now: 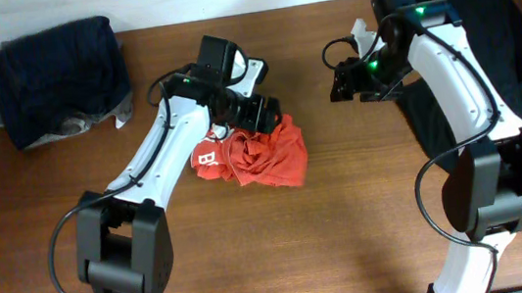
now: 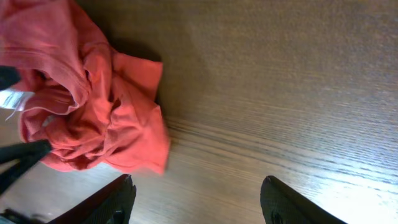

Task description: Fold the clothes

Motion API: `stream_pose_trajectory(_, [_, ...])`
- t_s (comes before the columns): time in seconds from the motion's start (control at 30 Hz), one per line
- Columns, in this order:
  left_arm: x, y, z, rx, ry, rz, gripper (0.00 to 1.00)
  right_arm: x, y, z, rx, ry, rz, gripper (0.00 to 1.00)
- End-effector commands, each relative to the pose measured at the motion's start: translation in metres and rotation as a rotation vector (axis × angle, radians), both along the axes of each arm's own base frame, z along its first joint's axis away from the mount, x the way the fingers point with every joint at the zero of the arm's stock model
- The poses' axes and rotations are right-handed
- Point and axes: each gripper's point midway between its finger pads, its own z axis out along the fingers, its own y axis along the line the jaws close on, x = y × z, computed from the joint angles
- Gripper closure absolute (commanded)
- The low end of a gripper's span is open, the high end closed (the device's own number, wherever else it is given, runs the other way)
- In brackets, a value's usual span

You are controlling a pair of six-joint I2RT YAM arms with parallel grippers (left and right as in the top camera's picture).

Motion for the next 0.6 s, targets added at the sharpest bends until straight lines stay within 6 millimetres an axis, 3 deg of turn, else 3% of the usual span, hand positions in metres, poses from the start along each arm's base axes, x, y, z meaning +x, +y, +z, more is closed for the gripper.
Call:
stream_pose_trajectory(0.0, [0.004,-0.008,0.004,-0.025,-0.023,-0.016,0.01,0.003,-0.004,0.010,0.098,-0.013,-0.023,0.31])
stream_pose_trajectory(0.1, [0.013,-0.007,0.010,-0.039,-0.057,-0.008,0.01,0.004,-0.010,0.013,0.140,-0.012,-0.041,0.31])
stream_pose_trajectory(0.23, [0.037,0.012,0.039,-0.060,-0.115,0.044,0.01,0.001,-0.010,0.015,0.155,-0.020,0.001,0.31])
stream_pose_trajectory(0.33, [0.061,0.045,0.080,-0.078,-0.181,0.118,0.01,-0.002,0.000,0.015,0.156,-0.021,0.038,0.31])
stream_pose_trajectory(0.43, [0.082,0.090,0.121,-0.093,-0.241,0.225,0.01,-0.003,0.017,0.015,0.156,-0.033,0.083,0.30])
stream_pose_trajectory(0.57, [0.095,0.147,0.142,-0.089,-0.265,0.337,0.01,0.000,0.052,0.017,0.156,-0.085,0.168,0.30])
